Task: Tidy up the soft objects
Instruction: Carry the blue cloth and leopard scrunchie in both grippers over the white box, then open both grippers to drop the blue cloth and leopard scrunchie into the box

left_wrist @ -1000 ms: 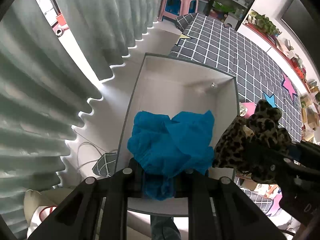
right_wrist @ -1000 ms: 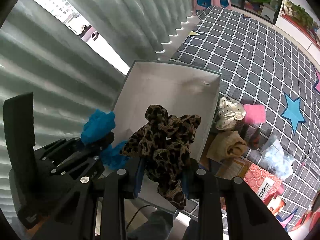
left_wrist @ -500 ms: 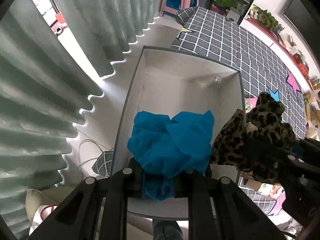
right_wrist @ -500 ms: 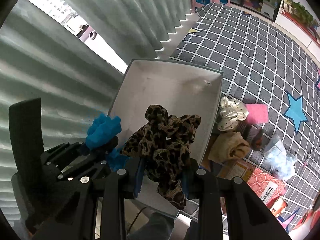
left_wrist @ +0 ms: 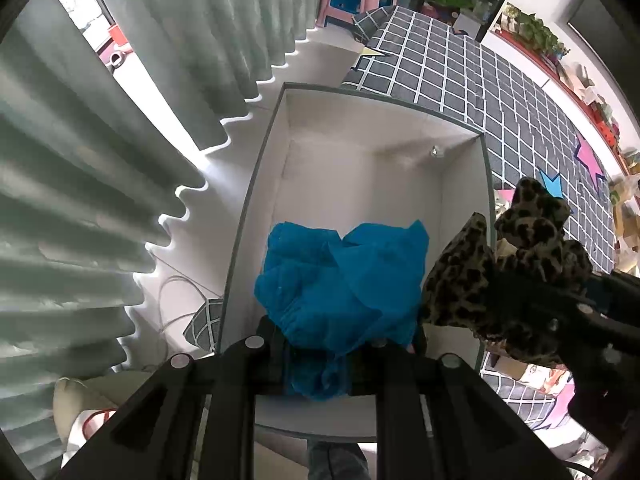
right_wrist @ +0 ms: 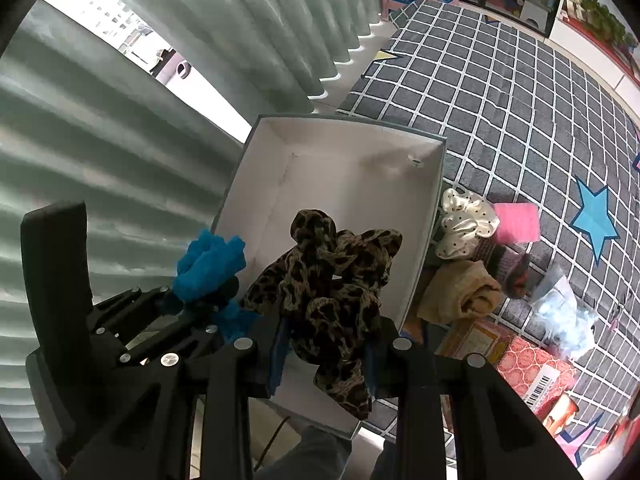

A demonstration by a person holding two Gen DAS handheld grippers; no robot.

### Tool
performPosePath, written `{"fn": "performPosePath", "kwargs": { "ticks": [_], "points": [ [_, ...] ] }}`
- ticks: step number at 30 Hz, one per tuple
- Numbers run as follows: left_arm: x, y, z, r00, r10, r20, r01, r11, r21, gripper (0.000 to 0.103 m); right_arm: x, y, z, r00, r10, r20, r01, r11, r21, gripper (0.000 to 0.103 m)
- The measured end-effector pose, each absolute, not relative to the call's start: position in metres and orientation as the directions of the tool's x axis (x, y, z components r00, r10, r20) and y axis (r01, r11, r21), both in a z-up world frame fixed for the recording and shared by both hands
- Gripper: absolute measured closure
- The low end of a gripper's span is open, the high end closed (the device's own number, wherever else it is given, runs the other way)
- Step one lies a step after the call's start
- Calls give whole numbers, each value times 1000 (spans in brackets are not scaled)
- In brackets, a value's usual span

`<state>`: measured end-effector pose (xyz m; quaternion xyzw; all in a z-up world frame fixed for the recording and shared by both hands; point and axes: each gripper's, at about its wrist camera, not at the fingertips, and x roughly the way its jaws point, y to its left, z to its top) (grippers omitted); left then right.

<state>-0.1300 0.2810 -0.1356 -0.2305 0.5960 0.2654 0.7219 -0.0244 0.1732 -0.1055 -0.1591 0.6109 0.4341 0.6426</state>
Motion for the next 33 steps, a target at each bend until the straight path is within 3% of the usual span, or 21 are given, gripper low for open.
{"fn": "performPosePath", "kwargs": {
  "ticks": [24,26,28,29,30,32,33],
  "points": [
    [-126,283,-160,104,69,-992,-655,756,-16,82,-16,197,-126,-151,317,-936,-736,596,321,71],
    [-127,284,-160,122,62,-991,-657,753,-34,69,-15,198,-127,-156,314,-937,-733,599,323,70],
    [-128,284,-158,133,67,-989,-661,749,-38,39,-15,198,-128,-160,313,-936,-731,600,325,70],
    [-128,284,-157,138,72,-988,-663,748,-38,33,-15,198,-128,-160,312,-936,-731,600,325,67],
    [-129,284,-155,144,76,-987,-663,748,-39,25,-15,197,-127,-160,313,-936,-730,601,326,54],
    [-129,283,-154,146,79,-986,-662,748,-38,21,-14,196,-126,-157,325,-933,-725,603,333,40],
    [-129,283,-154,145,81,-986,-663,748,-37,21,-13,195,-124,-154,330,-931,-723,605,334,40]
  ]
}}
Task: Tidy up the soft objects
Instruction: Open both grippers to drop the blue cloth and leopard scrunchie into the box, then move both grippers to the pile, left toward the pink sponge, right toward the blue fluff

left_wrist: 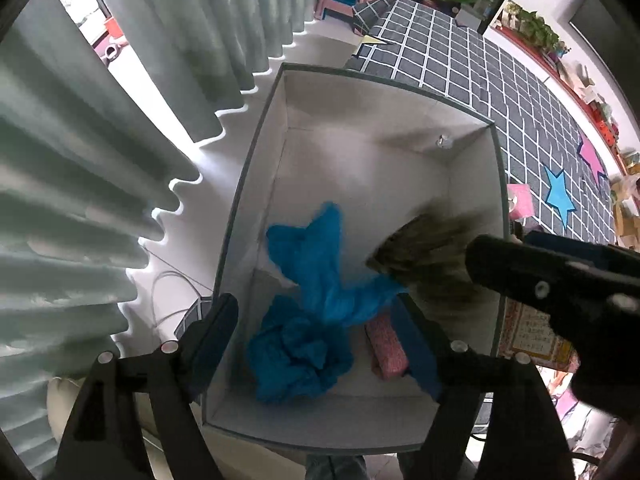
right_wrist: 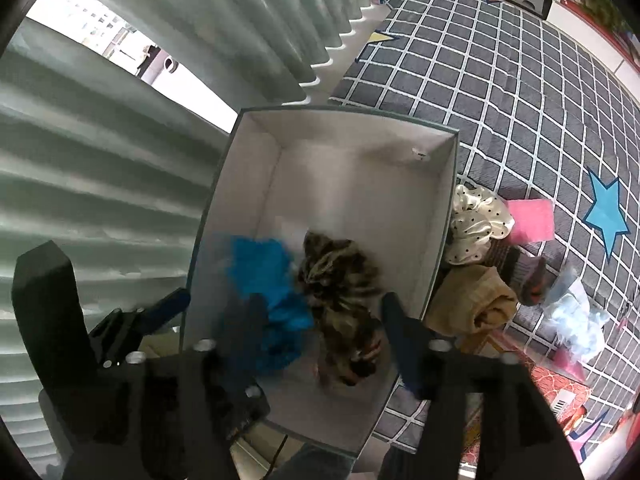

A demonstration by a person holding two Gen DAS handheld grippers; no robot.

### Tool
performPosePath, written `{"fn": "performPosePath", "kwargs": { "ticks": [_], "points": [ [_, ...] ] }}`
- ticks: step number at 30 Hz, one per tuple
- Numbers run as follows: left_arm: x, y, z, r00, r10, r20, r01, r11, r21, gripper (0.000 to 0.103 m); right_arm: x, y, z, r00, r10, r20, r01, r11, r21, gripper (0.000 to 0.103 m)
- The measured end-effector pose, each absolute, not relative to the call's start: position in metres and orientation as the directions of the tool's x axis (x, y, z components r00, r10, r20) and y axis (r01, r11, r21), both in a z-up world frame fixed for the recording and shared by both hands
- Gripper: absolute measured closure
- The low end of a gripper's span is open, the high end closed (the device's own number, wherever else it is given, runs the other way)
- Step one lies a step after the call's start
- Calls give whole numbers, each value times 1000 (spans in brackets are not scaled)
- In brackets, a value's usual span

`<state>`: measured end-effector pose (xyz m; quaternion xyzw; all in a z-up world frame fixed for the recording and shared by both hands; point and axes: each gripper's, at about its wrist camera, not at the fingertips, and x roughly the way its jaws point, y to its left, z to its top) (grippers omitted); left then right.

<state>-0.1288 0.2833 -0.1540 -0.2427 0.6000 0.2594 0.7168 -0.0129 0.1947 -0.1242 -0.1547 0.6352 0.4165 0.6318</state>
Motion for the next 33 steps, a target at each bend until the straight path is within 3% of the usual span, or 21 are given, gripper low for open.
{"fn": "performPosePath", "kwargs": {
  "ticks": [2,4,5,6,12,24,33],
  "points": [
    [-129,284,-154,142,83,-986,-671,740,-34,15,-12,194,-123,-150,331,-932,-723,606,332,40],
    [-130,286,-154,149,66,-987,-680,731,-54,6,-11,192,-121,-142,331,-933,-723,609,326,25],
    [-131,287,-154,155,54,-986,-683,727,-68,1,-10,191,-119,-132,329,-935,-721,615,319,11],
    [-131,287,-153,164,45,-985,-684,725,-81,0,-9,189,-117,-122,329,-936,-718,622,312,9],
    [-126,287,-145,202,-9,-979,-685,713,-148,0,2,177,-107,-126,339,-932,-689,647,328,9],
    [-82,263,-112,241,-27,-970,-579,798,-166,0,62,93,-78,-36,407,-913,-531,766,363,9],
    [-43,233,-105,224,-54,-973,-491,856,-161,0,115,5,-111,35,289,-957,-393,884,253,9]
  ]
}}
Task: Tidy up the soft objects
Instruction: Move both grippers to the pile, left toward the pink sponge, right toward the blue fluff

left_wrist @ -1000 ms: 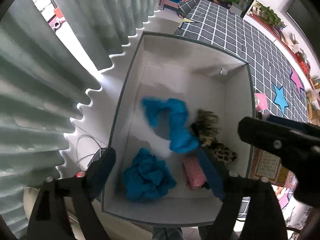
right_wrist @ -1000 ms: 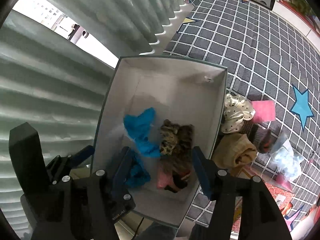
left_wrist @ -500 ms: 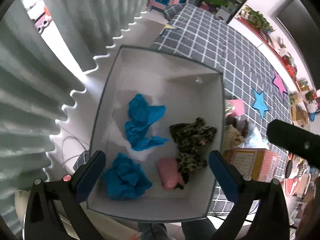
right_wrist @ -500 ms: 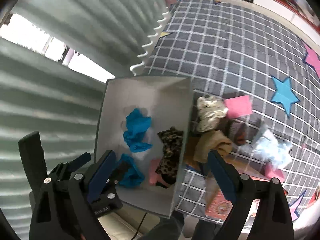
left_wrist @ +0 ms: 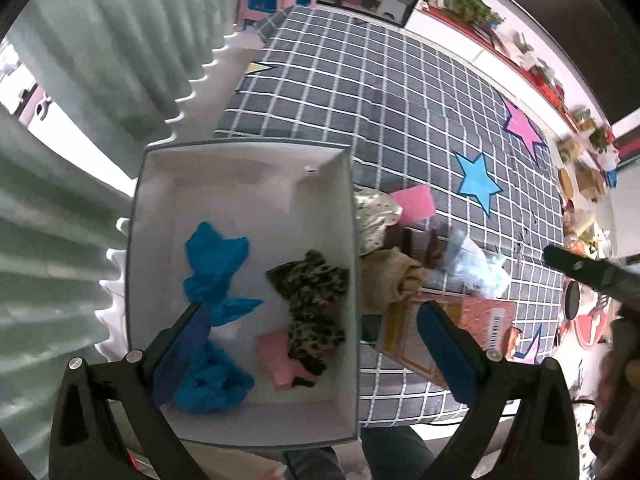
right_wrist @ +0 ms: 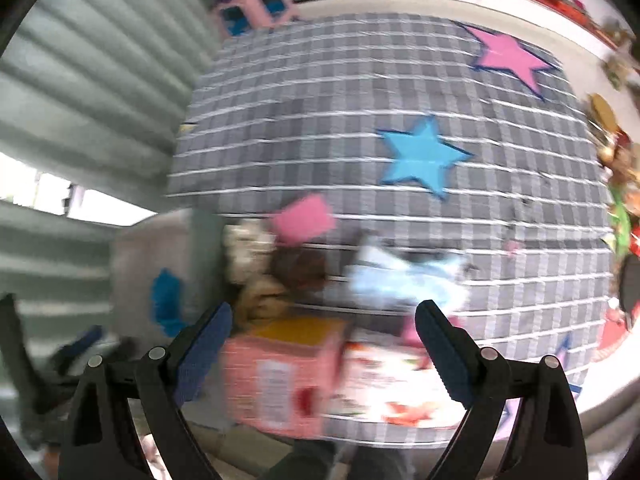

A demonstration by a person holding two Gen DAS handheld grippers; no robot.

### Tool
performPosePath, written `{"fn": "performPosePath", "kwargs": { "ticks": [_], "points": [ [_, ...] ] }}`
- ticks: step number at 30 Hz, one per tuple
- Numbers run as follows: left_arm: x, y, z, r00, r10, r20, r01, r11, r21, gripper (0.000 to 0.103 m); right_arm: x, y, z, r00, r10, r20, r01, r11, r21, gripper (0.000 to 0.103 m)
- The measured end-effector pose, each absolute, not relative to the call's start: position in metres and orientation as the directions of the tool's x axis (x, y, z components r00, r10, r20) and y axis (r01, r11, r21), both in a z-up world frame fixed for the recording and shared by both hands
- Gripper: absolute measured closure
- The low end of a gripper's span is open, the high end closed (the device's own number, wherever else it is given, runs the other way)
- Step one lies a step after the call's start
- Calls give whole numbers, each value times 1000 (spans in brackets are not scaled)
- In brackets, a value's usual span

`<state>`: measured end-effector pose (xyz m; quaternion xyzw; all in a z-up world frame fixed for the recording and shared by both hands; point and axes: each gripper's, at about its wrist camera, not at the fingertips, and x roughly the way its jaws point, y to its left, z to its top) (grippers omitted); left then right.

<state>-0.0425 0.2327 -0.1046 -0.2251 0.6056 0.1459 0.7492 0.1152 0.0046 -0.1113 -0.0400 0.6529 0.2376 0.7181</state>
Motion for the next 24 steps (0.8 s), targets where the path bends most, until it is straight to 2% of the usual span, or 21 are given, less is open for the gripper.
{"fn": "performPosePath", "kwargs": {
  "ticks": [6,11,17,22,24],
  "points": [
    [-22,216,-109,186,-52,-981,-460,878,-134,0,132,-33,-163,4,137,-991,-411,903,123,9],
    [-4,206,-117,151,-64,-986,-449,885,-126,0,134,-34,-201,-11,41,-999,-541,840,40,9],
    [30,195,-126,104,-94,-990,-430,893,-130,0,134,-14,-232,-11,13,-1000,-692,722,17,9],
    [69,175,-134,71,-14,-997,-307,951,-35,0,132,5,-258,-3,-5,-1000,-797,604,0,9],
    [90,163,-141,54,31,-998,-204,979,19,0,132,11,-269,-1,-2,-1000,-826,564,-1,9]
  ]
}}
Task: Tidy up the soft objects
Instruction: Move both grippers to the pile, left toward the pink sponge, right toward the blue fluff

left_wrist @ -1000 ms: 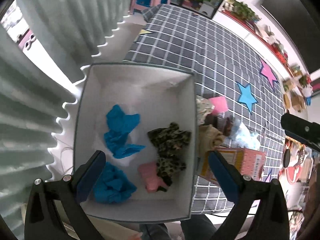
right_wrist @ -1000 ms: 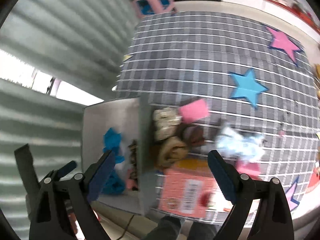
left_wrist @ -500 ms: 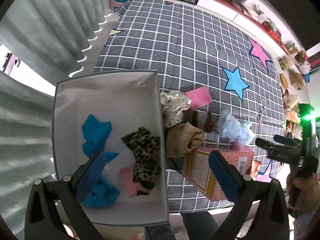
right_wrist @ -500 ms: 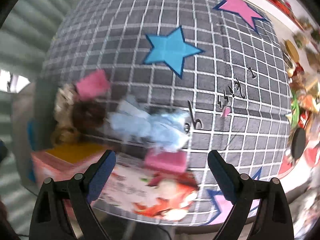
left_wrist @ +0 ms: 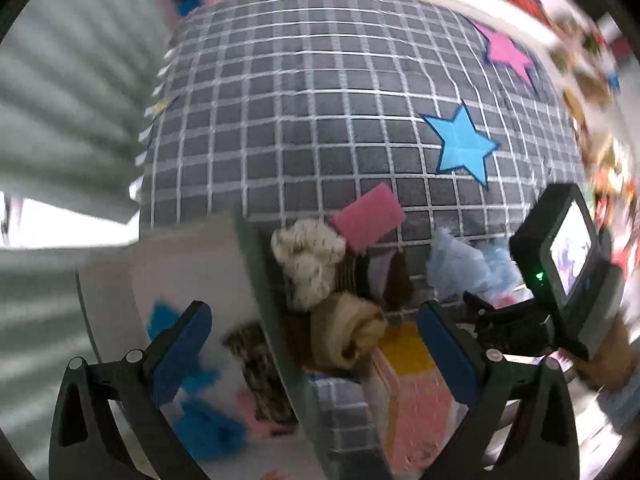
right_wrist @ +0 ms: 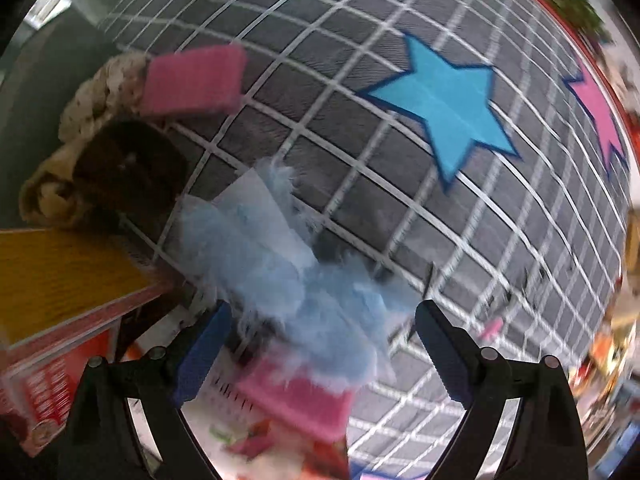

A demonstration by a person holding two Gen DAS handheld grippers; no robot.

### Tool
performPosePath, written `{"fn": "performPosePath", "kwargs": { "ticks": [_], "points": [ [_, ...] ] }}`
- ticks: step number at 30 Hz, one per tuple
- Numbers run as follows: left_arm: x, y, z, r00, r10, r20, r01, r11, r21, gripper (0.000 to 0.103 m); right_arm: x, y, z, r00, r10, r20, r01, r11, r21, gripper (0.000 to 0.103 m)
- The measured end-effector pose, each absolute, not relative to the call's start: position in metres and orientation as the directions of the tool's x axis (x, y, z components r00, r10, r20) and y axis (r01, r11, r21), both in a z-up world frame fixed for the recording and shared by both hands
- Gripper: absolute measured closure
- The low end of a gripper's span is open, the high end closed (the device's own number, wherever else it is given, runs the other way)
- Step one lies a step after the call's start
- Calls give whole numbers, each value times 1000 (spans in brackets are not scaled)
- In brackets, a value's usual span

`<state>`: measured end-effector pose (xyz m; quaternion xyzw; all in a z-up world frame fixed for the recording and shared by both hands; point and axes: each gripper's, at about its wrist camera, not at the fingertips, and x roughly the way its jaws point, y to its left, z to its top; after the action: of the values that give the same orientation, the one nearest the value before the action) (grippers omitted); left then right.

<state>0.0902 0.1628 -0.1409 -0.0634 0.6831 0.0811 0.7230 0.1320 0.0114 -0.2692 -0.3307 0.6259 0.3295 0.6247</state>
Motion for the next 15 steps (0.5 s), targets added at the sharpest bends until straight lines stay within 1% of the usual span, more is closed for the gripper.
{"fn": "performPosePath", "kwargs": {
  "ticks": [3,6,9,11,15],
  "points": [
    [115,149,-155,28,75,-997,-73,995,73,0,135,18,-278,19,5,-1000,-838,546,-13,9],
    [138,135,-175,-1,101,-995,46,994,101,0,148,15,-284,27,13,-1000,-805,593,-14,9],
    [158,122,-201,-38,92,-995,126,988,86,0,172,1,-285,29,15,-999,-717,697,-10,9],
    [168,116,-215,-59,77,-995,169,983,66,0,192,-20,-287,-4,38,-999,-613,789,32,9],
    [173,103,-242,-96,101,-990,275,959,71,0,214,-54,-288,-46,69,-997,-487,869,83,9]
  ]
}}
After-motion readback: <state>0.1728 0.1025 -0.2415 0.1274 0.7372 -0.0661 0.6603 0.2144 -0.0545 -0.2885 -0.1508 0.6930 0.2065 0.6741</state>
